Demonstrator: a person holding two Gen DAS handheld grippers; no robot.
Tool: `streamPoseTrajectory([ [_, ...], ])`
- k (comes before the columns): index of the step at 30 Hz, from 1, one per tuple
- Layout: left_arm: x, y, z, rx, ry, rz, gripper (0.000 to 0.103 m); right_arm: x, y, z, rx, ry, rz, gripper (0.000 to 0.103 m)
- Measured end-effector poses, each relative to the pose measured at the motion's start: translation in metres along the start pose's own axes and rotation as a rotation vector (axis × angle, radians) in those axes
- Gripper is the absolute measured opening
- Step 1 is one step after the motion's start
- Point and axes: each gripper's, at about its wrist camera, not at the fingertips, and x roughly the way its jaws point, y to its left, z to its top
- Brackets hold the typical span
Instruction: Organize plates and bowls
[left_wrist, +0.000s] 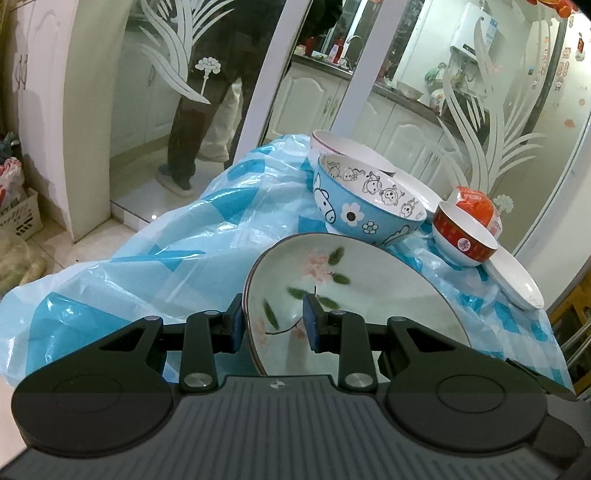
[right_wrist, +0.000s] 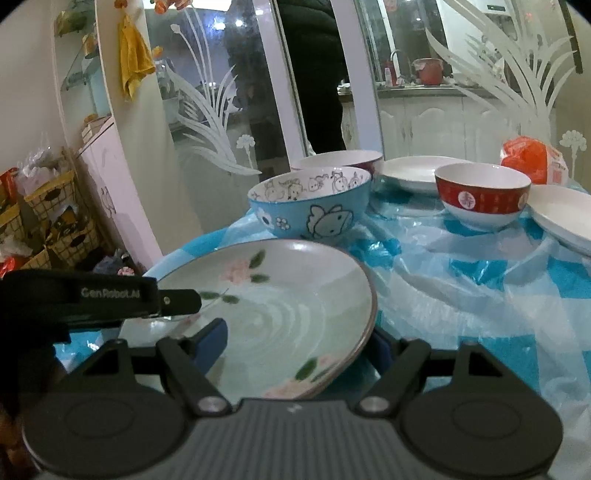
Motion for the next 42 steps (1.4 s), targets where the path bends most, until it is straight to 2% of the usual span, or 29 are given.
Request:
streamPoseTrajectory([
  [3, -0.001, 0.003, -0.001, -0.004, -0.012, 0.001, 0.035, -0.005, -0.003, 0.000, 0.010, -0.009, 0.007, 0.081],
  [4, -0.003, 0.003, 0.000, -0.004, -0.018, 0.003, 0.037, -0.009, -0.003, 0.001, 0.005, -0.023, -0.002, 0.087],
  [6, -0.007, 0.001, 0.000, 0.000, -0.032, 0.004, 0.051, -0.018, -0.005, 0.003, -0.003, -0.058, -0.028, 0.097],
  [7, -0.009, -0.001, 0.000, 0.008, -0.042, 0.007, 0.058, -0.023, -0.008, 0.004, 0.002, -0.072, -0.033, 0.099],
  [9, -0.012, -0.005, 0.000, 0.023, -0.056, 0.017, 0.059, -0.030, -0.017, 0.006, 0.025, -0.084, -0.048, 0.099],
  [11, -0.016, -0.011, 0.001, 0.032, -0.061, 0.008, 0.065, -0.039, -0.027, 0.005, 0.052, -0.094, -0.077, 0.099],
  [17, -0.018, -0.030, 0.000, 0.060, -0.057, 0.064, 0.077, -0.070, -0.058, -0.002, 0.134, -0.132, -0.159, 0.100],
  [18, -0.017, -0.030, 0.001, 0.060, -0.054, 0.067, 0.081, -0.076, -0.063, -0.004, 0.143, -0.136, -0.179, 0.101],
  [20, -0.015, -0.031, -0.001, 0.072, -0.066, 0.083, 0.101, -0.086, -0.071, -0.009, 0.162, -0.140, -0.214, 0.102],
  [22, -0.011, -0.033, -0.002, 0.110, -0.064, 0.146, 0.101, -0.097, -0.081, -0.014, 0.192, -0.141, -0.239, 0.102],
  [26, -0.008, -0.030, -0.004, 0.117, -0.057, 0.197, 0.101, -0.122, -0.099, -0.028, 0.257, -0.145, -0.286, 0.102],
  [33, -0.039, -0.039, 0.004, 0.160, -0.185, 0.288, 0.101, -0.171, -0.131, -0.056, 0.400, -0.144, -0.390, 0.102],
  [36, -0.058, -0.063, 0.007, 0.208, -0.245, 0.262, 0.102, -0.192, -0.139, -0.070, 0.462, -0.135, -0.426, 0.102],
  [42, -0.075, -0.134, -0.001, 0.313, -0.265, 0.055, 0.103, -0.244, -0.138, -0.088, 0.524, -0.161, -0.477, 0.102],
])
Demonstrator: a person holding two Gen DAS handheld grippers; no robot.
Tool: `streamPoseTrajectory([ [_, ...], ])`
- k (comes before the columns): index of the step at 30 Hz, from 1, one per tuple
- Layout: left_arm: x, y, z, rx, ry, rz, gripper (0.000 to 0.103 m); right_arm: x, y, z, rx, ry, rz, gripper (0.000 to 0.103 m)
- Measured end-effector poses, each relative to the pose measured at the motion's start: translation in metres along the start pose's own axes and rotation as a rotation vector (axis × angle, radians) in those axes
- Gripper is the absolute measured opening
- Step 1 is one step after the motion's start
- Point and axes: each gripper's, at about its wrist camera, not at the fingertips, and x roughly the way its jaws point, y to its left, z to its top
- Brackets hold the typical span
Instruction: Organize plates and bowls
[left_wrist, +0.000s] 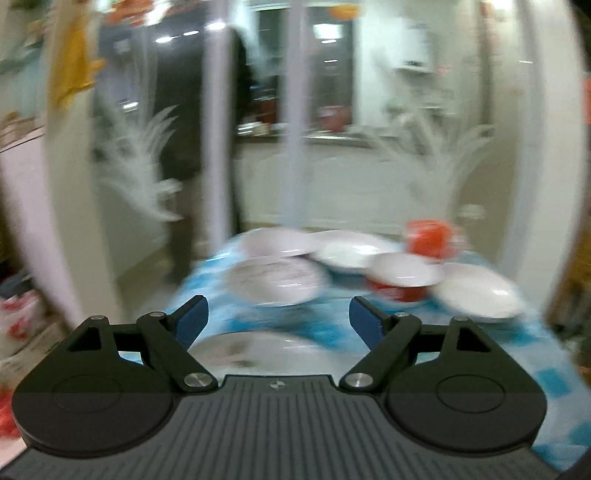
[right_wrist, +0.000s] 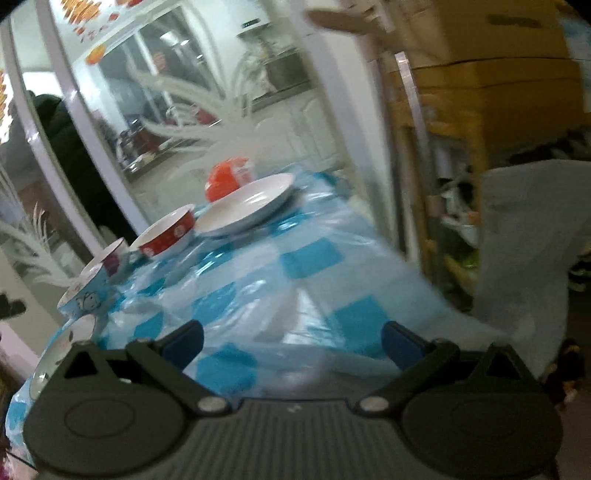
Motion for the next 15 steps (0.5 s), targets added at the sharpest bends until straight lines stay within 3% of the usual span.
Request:
streamPoseTrajectory([
  [4, -0.010, -0.052, 0.001, 0.067, -0.005, -0.173, 0.103, -0.036, -0.016, 0.002, 0.031, -0.040, -0.048, 0.102],
  [7, -0.017, -0.084, -0.005, 0.124, 0.005, -0.263, 0.103, -0.060, -0.032, 0.005, 0.075, -0.078, -0.093, 0.102],
  [11, -0.027, -0.109, -0.017, 0.193, 0.031, -0.329, 0.103, -0.085, -0.045, 0.008, 0.122, -0.140, -0.144, 0.102],
  [15, -0.034, -0.113, -0.027, 0.226, 0.056, -0.352, 0.103, -0.089, -0.048, 0.009, 0.137, -0.164, -0.140, 0.102],
])
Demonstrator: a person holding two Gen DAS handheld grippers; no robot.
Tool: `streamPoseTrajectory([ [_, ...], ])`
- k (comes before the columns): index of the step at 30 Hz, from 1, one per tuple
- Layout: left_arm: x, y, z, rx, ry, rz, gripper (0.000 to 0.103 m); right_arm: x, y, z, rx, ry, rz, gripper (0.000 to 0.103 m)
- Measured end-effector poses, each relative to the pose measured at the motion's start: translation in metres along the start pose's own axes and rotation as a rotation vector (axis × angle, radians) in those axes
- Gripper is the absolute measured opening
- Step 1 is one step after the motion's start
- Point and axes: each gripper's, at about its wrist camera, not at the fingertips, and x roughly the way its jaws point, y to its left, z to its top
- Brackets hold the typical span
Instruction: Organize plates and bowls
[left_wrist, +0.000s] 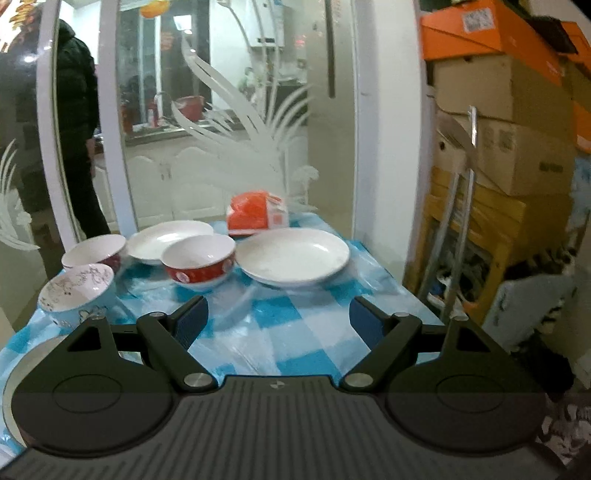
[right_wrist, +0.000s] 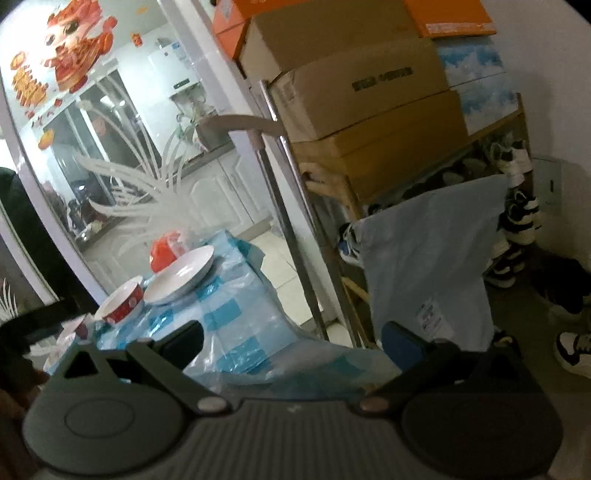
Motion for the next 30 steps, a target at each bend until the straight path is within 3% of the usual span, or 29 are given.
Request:
streamPoseTrajectory([
  [9, -0.013, -0.013, 0.001, 0.015, 0.031, 0.002, 0.103, -0.002, 0.007, -0.002, -0.060, -0.005, 0.046, 0.102],
  [22, -0.005, -0.010, 0.000, 0.001, 0.075, -0.032, 0.103, 0.006, 0.012, -0.005, -0.088, 0.018, 0.029, 0.102],
  [30, -0.002, -0.009, 0.000, -0.023, 0.087, -0.016, 0.103, 0.009, 0.018, -0.008, -0.108, 0.034, 0.049, 0.102],
])
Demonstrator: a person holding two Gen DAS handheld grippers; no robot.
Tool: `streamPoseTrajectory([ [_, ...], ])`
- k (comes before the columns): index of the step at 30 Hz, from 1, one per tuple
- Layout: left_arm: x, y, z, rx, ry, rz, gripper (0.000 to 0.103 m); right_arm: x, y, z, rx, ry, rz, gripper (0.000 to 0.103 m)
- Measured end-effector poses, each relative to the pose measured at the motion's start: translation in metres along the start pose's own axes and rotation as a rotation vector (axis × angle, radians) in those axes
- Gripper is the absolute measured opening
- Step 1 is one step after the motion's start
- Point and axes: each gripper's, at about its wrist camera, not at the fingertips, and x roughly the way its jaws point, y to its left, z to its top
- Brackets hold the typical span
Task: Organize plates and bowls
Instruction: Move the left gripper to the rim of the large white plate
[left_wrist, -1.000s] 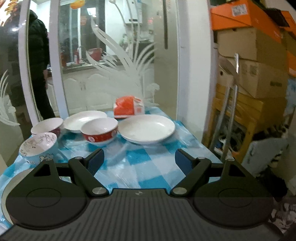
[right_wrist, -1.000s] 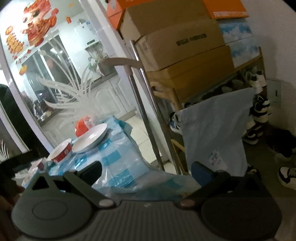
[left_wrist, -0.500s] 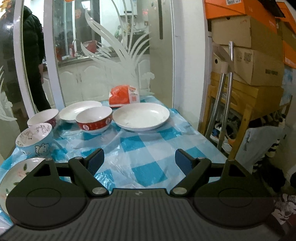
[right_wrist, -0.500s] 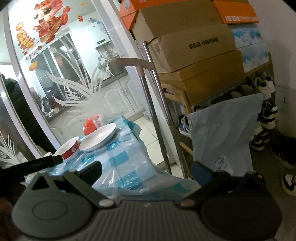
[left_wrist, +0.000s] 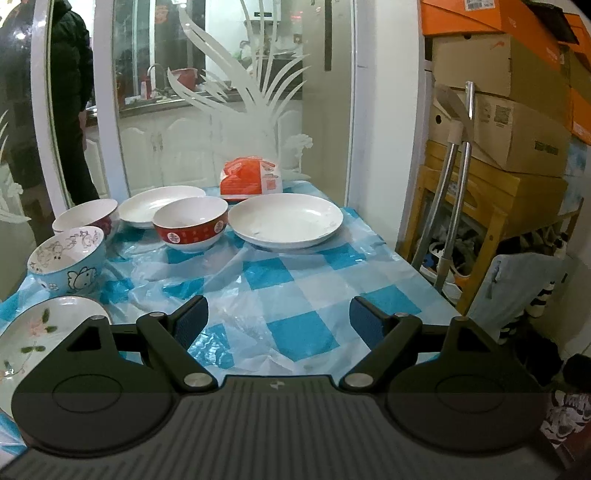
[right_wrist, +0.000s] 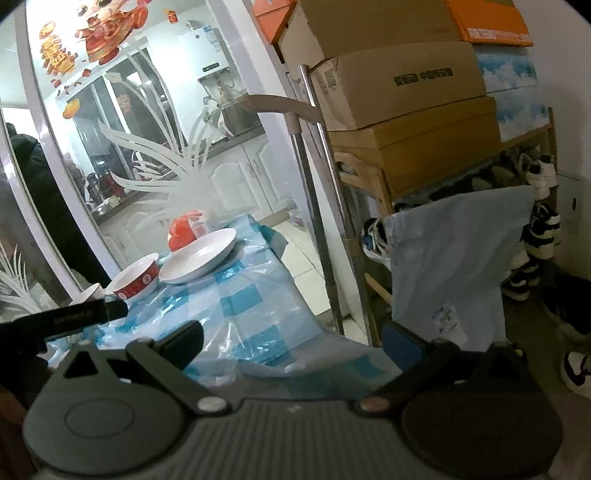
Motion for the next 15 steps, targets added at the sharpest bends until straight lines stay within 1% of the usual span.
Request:
streamPoseTrajectory([
  [6, 0.001, -0.002, 0.001, -0.001, 0.004, 0.025, 0.103, 0.000, 0.006, 0.000, -0.033, -0.013, 0.004, 0.102],
  [10, -0.001, -0.001, 0.002, -0.011, -0.012, 0.038, 0.103, 0.001, 0.010, -0.002, -0.051, -0.014, 0.004, 0.102],
  [15, 0.001, 0.000, 0.003, -0.049, -0.015, 0.021, 0.103, 0.010, 0.011, -0.008, -0.059, 0.012, 0.025, 0.102],
])
